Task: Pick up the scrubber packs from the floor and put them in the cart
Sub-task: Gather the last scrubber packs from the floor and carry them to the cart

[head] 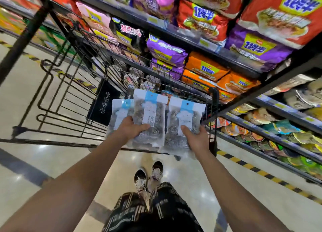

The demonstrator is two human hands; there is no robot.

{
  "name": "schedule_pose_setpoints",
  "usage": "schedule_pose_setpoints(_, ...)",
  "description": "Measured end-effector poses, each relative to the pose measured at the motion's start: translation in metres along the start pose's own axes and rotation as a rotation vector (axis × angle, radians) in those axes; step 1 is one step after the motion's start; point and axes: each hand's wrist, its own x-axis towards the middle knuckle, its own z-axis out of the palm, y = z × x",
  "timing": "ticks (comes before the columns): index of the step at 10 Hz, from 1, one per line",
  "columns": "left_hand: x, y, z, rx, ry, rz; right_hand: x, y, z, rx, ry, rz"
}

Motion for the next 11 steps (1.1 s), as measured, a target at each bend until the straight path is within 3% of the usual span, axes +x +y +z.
schedule_pose_setpoints(3, 0.061, -0.052, 0.025, 0.146, -0.035, -0.066, 0.073, 0.023, 0.025, -0.271, -0.134, 0.1)
schedule_pose_setpoints(5, 0.051, -0.034, 0.034, 0.711, 0.062, -0.073, 0.079, 0.035, 0.014, -0.531, -0.195, 0.026)
schedule_pose_setpoints(7, 0.032, -0.032, 0.03, 0.622, 0.09, -0.048, 0.056, 0.023, 0.009, -0.669, -0.206, -0.089)
schedule_pose_setpoints(8, 0.012, -0.024, 0.03, 0.585, 0.116, 0.03, 0.034, 0.022, 0.01, -0.803, -0.171, -0.165)
schedule_pose_setpoints(9, -0.014, -0.014, 0.022, 0.766, 0.121, 0.224, 0.003, 0.012, 0.011, -0.921, -0.11, -0.259)
schedule_pose_setpoints(11, -0.064, -0.002, -0.002, 1.001, 0.206, 0.447, -0.062, 0.007, 0.019, -1.001, 0.08, -0.461)
